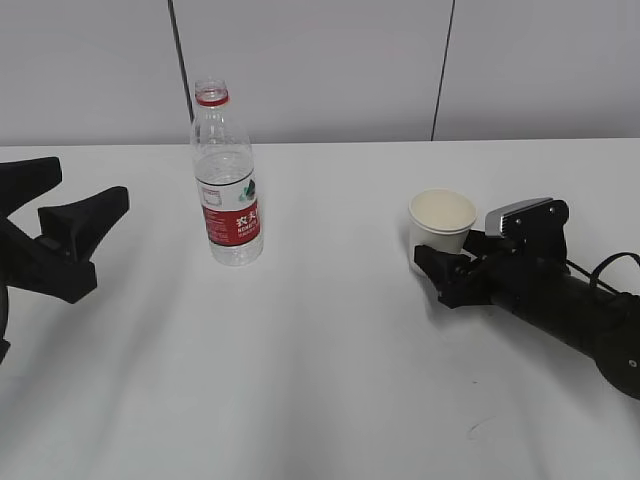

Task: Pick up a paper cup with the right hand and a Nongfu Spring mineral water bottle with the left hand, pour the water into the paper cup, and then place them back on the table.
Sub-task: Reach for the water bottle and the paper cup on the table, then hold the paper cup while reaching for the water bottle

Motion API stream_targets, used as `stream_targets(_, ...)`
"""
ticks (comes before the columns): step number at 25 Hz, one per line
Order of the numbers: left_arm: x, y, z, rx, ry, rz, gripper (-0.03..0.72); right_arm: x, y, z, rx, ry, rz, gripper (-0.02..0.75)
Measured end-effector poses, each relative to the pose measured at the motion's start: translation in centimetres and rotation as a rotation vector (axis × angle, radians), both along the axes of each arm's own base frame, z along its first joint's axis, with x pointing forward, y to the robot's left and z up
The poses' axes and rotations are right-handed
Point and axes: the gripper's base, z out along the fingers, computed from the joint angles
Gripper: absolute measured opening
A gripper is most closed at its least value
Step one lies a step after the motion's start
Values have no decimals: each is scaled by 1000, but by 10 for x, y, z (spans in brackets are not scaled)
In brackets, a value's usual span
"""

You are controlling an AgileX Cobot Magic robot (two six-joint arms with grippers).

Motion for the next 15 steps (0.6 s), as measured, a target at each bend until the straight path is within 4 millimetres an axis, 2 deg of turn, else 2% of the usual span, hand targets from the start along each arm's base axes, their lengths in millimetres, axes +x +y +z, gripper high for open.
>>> stream_targets(5,0,0,0,0,0,0,463,0,0,0,1,1,1,652)
stream_targets(9,0,0,0,0,0,0,463,1,-1,0,4,-1,-12,659)
stream_targets(15,0,0,0,0,0,0,463,13,0,0,29,-17,-14,659)
